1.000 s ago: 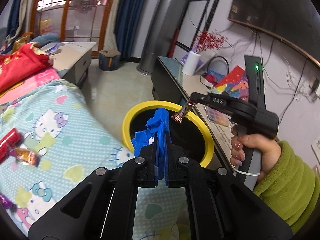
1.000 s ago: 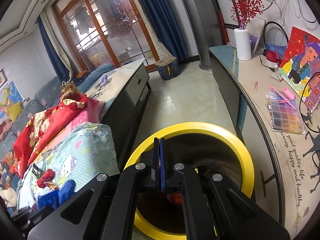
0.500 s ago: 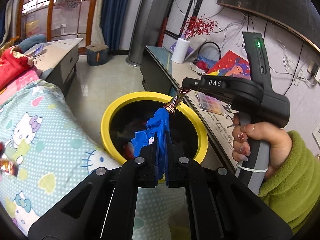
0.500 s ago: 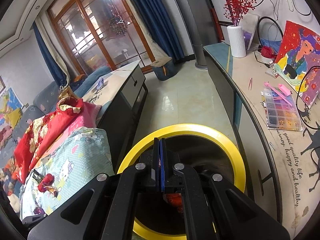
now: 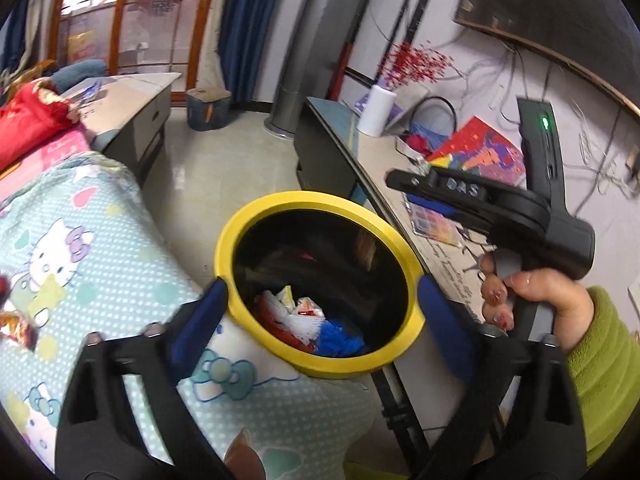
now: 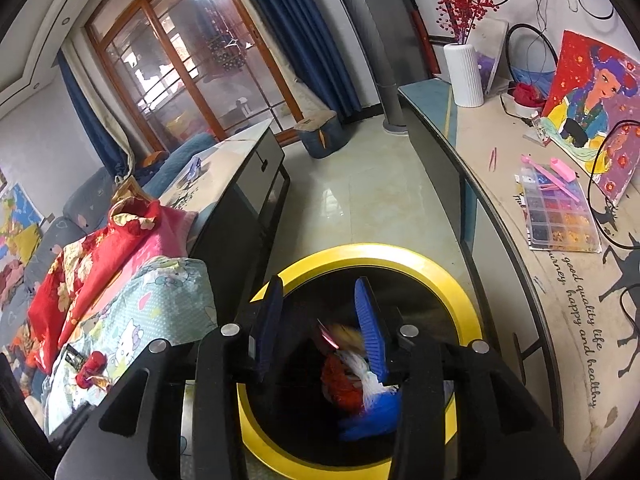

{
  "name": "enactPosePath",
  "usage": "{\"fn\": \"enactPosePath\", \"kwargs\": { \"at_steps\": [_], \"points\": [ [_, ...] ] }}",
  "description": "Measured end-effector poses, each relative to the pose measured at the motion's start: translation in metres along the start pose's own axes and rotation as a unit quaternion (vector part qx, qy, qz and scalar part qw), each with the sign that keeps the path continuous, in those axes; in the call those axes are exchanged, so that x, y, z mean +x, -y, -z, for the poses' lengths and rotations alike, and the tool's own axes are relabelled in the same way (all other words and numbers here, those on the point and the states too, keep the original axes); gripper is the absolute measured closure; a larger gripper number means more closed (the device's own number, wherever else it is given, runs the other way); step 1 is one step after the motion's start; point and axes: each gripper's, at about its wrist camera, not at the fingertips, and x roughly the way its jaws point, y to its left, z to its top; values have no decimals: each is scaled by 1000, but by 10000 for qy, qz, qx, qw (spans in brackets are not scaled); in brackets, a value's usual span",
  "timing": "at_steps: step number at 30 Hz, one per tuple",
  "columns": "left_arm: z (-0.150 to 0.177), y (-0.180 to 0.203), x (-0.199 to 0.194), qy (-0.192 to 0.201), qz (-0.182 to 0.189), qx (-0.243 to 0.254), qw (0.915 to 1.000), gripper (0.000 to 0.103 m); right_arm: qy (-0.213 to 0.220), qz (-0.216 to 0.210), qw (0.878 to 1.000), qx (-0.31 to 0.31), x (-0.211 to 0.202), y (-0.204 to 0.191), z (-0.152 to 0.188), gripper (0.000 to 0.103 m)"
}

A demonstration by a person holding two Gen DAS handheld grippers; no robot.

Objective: Collect trash
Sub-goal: 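Open the left gripper over the bin while the right gripper releases its wrapper, then move both open grippers back to the trash on the bed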

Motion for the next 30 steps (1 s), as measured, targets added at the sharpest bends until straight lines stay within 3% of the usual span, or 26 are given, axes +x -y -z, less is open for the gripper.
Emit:
{"fn": "enactPosePath", "kwargs": {
  "at_steps": [8,30],
  "points": [
    [1,-12,-14,124,-289,-183,9993,11,14,-31,9999,-120,-2,-11,1,57],
    [-2,-45,-76,777,-1014,-461,9907,11,15,-409,9973,-617,-10,-62,11,48]
  ]
}}
